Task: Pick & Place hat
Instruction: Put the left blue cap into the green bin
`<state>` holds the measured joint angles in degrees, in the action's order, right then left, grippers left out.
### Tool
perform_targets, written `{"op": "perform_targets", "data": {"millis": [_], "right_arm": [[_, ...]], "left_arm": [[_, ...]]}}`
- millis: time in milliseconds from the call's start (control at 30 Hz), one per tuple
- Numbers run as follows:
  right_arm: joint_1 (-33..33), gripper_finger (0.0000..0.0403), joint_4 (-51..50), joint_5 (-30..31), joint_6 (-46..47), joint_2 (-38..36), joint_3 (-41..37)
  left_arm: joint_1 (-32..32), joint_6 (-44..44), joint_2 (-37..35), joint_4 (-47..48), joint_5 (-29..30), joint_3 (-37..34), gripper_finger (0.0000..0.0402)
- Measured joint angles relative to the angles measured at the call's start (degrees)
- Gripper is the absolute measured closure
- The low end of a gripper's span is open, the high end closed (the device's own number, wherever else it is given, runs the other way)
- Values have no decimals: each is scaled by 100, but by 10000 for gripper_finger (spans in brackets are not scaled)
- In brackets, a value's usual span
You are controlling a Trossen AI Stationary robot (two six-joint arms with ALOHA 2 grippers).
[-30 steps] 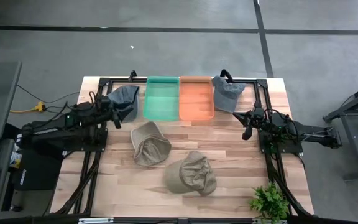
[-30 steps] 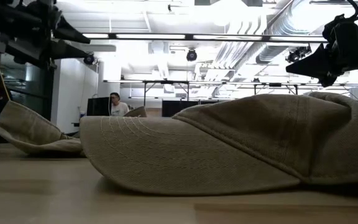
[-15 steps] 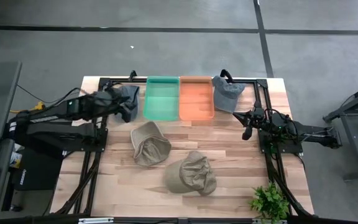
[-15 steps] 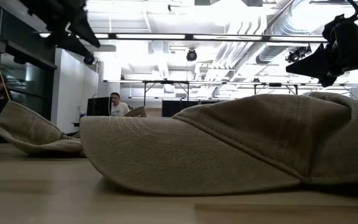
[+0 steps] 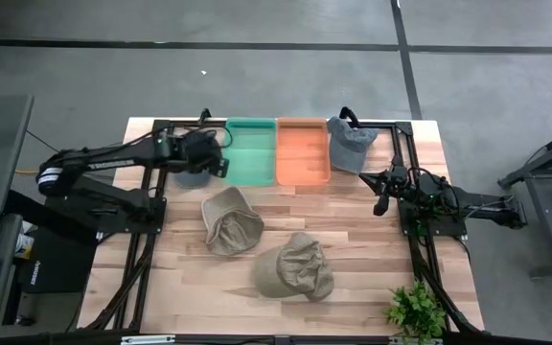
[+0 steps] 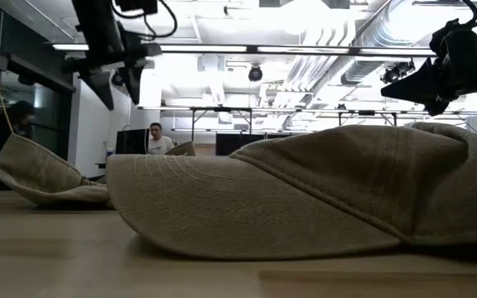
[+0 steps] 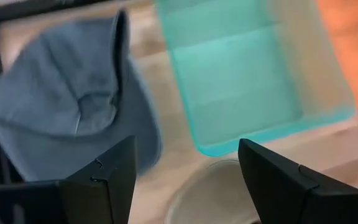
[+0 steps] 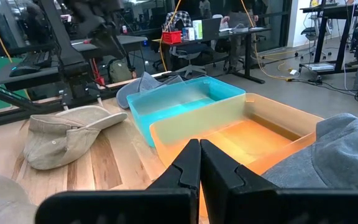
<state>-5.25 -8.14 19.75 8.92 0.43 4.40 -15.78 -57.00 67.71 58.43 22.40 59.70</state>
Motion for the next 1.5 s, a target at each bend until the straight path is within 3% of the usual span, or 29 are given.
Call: {"op": "perform_targets", "data": {"millis": [300, 667, 1100, 1500], "right_arm": [[0, 402, 1, 0, 1, -1, 0], [0, 402, 2, 0, 0, -2, 0], [1, 402, 2, -1, 1, -1, 0], [1, 402, 1, 0, 0, -2, 0]], "left_arm": [[-865, -321, 563, 108, -923, 5, 160], [-1970, 18, 1400, -432, -868, 5, 160], [-2382, 133, 2301, -1346, -495, 3, 160], [-2596, 176, 2434, -1551, -413, 3, 160]]}}
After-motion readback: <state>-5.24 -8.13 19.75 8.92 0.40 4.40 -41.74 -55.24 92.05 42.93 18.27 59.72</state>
